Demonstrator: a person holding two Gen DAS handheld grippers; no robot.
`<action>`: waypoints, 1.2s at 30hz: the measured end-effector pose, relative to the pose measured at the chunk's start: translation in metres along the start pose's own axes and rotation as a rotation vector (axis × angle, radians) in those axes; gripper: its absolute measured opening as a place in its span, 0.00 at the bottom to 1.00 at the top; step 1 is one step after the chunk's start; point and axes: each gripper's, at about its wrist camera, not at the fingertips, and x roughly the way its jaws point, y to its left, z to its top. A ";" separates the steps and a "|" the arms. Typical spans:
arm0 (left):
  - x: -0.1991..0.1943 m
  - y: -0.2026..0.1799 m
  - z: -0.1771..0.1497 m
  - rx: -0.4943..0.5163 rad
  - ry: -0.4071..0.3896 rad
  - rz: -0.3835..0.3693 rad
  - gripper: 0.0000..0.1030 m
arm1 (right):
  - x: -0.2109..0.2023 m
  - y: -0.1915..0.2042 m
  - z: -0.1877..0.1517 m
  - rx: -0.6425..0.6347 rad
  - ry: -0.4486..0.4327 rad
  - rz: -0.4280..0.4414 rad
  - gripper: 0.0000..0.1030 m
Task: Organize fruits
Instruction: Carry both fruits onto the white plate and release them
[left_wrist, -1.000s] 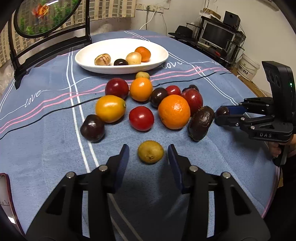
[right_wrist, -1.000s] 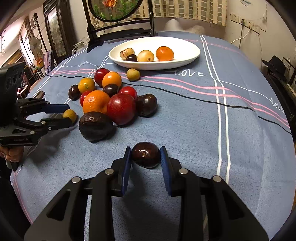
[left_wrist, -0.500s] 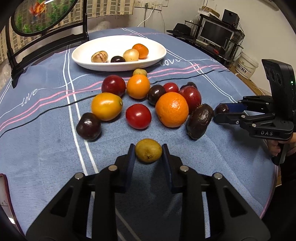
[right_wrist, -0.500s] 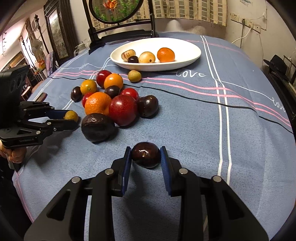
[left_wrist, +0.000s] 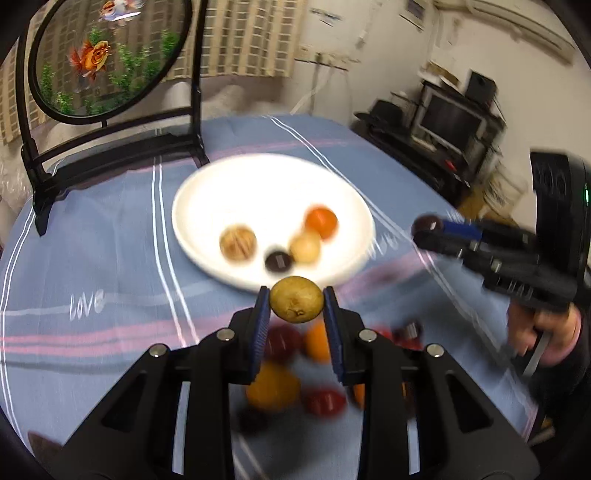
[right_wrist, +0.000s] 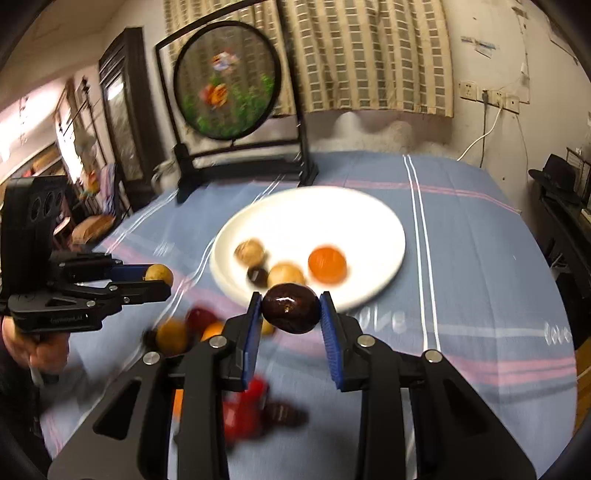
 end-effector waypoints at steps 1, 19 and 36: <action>0.007 0.002 0.008 -0.008 -0.005 0.010 0.28 | 0.007 -0.002 0.003 0.007 0.005 -0.009 0.31; 0.048 0.028 0.046 -0.109 0.006 0.124 0.87 | 0.036 -0.006 0.004 -0.014 0.057 0.029 0.42; -0.009 0.072 -0.071 -0.227 0.043 0.261 0.97 | -0.044 0.049 -0.110 -0.008 0.139 0.191 0.60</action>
